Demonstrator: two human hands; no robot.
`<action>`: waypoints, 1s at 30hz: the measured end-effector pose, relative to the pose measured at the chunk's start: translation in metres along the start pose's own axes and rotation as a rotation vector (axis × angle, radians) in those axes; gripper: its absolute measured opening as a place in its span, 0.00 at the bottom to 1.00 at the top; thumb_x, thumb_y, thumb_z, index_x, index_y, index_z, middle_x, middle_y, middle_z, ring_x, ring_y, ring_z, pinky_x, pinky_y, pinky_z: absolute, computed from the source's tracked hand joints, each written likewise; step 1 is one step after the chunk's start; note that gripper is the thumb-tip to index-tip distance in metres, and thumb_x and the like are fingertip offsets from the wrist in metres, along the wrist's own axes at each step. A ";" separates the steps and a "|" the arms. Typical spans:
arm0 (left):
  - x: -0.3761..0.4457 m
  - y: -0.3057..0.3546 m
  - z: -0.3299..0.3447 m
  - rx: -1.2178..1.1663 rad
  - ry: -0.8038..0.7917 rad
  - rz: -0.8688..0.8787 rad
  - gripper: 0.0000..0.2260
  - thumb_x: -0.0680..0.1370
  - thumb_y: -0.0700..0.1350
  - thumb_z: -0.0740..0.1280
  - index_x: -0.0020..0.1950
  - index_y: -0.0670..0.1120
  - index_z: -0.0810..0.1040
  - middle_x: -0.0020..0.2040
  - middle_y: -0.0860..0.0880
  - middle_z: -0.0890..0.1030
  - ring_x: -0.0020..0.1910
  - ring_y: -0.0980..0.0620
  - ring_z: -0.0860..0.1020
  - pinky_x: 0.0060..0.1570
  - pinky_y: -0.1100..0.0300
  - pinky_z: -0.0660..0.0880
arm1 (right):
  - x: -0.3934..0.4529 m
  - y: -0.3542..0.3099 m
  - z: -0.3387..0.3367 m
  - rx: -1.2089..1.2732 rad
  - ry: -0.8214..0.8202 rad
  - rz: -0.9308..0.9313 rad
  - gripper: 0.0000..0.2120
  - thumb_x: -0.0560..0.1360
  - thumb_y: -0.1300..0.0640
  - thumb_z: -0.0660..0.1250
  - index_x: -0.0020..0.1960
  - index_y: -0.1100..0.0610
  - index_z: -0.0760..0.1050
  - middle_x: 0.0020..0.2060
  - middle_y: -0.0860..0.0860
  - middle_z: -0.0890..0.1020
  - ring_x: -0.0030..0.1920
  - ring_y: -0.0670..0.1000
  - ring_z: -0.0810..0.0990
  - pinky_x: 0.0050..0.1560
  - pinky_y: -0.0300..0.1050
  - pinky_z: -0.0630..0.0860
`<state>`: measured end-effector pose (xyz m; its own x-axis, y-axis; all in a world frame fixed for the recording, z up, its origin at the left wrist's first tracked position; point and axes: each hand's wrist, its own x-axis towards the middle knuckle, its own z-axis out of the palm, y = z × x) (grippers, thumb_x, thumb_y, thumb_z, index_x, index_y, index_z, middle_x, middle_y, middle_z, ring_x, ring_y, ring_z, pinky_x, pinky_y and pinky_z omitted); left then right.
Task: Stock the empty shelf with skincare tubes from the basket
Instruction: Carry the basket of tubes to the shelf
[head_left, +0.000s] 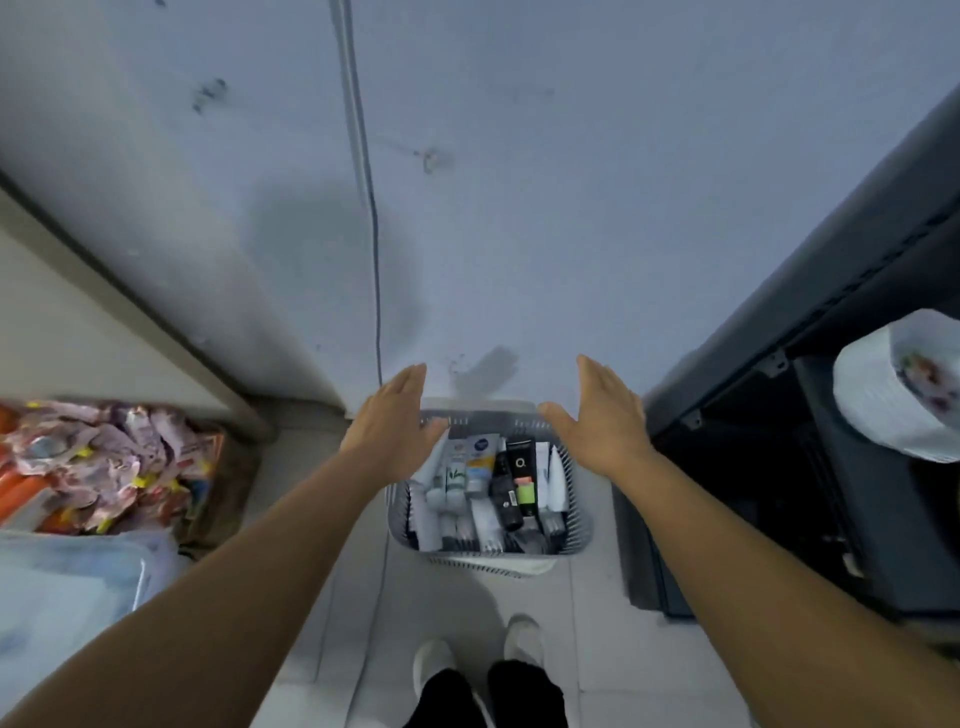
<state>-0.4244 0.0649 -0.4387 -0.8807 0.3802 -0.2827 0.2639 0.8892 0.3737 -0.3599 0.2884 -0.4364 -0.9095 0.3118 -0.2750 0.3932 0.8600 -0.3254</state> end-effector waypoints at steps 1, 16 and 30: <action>0.005 -0.007 0.013 -0.032 -0.015 -0.025 0.32 0.80 0.52 0.61 0.78 0.44 0.50 0.78 0.47 0.55 0.77 0.48 0.56 0.75 0.53 0.55 | 0.005 0.006 0.014 0.019 -0.011 0.014 0.37 0.78 0.41 0.58 0.78 0.57 0.46 0.78 0.53 0.52 0.78 0.52 0.50 0.76 0.52 0.50; 0.060 -0.099 0.192 -0.223 -0.114 -0.347 0.32 0.77 0.51 0.66 0.76 0.47 0.56 0.73 0.44 0.65 0.69 0.42 0.68 0.64 0.48 0.69 | 0.057 0.118 0.187 0.198 -0.101 0.265 0.37 0.75 0.49 0.66 0.77 0.51 0.50 0.76 0.53 0.60 0.73 0.58 0.62 0.70 0.62 0.64; 0.069 -0.139 0.276 -0.304 -0.017 -0.504 0.38 0.74 0.37 0.66 0.77 0.53 0.50 0.72 0.44 0.65 0.62 0.38 0.74 0.58 0.43 0.74 | 0.060 0.165 0.254 0.387 -0.101 0.417 0.35 0.78 0.60 0.63 0.78 0.46 0.47 0.70 0.56 0.66 0.55 0.52 0.74 0.43 0.40 0.69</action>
<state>-0.4133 0.0377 -0.7540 -0.8612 -0.0648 -0.5041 -0.3127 0.8495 0.4250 -0.3150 0.3462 -0.7361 -0.6569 0.5365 -0.5298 0.7539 0.4559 -0.4731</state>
